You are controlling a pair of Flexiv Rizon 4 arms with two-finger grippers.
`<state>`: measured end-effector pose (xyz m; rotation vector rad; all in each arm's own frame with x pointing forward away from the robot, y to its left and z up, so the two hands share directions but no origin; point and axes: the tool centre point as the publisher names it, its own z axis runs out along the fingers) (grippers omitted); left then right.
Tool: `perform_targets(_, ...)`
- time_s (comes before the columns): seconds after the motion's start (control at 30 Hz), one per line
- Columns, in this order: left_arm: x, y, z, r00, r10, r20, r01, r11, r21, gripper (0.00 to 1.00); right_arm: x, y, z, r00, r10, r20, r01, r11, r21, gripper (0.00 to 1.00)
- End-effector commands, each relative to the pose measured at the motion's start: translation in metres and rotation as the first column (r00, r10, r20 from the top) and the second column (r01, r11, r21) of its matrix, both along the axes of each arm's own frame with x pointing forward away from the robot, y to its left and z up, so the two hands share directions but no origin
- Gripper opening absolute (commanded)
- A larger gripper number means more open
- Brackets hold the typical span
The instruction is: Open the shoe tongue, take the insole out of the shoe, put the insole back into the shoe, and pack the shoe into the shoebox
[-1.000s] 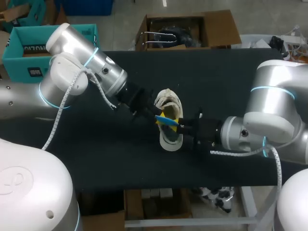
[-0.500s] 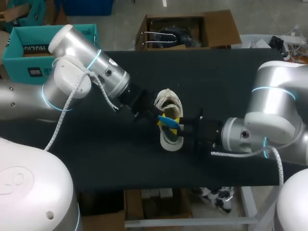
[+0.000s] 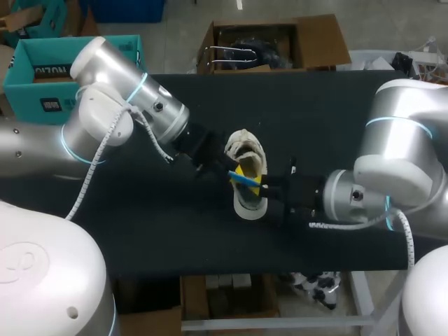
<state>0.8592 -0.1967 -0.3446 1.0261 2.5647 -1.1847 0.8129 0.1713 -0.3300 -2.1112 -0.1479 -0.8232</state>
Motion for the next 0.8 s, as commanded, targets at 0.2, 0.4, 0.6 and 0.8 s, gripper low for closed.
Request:
perform_targets(0.2, 0.0, -0.002, 0.003, 0.999, 0.025, 0.035, -0.025, 1.0, 0.001, 0.0, 0.02, -0.003, -0.015, 0.999, 0.037, 0.003, -0.037, 0.999, -0.038, 0.0)
perform_targets(0.4, 0.003, 0.002, 0.001, 0.999, 0.027, 0.038, -0.027, 1.0, 0.006, 0.0, 0.029, -0.006, -0.02, 0.999, 0.041, 0.024, -0.04, 0.999, -0.035, 0.0)
perform_targets(0.6, 0.005, 0.002, -0.002, 0.999, 0.032, 0.026, -0.032, 0.999, 0.0, 0.0, 0.03, -0.005, -0.019, 0.999, 0.042, 0.024, -0.041, 0.999, -0.029, 0.0)
perform_targets(0.8, -0.002, 0.003, 0.008, 0.999, 0.016, 0.038, -0.015, 1.0, -0.026, 0.0, 0.02, 0.0, -0.003, 0.999, 0.036, 0.031, -0.034, 0.997, -0.071, 0.0)
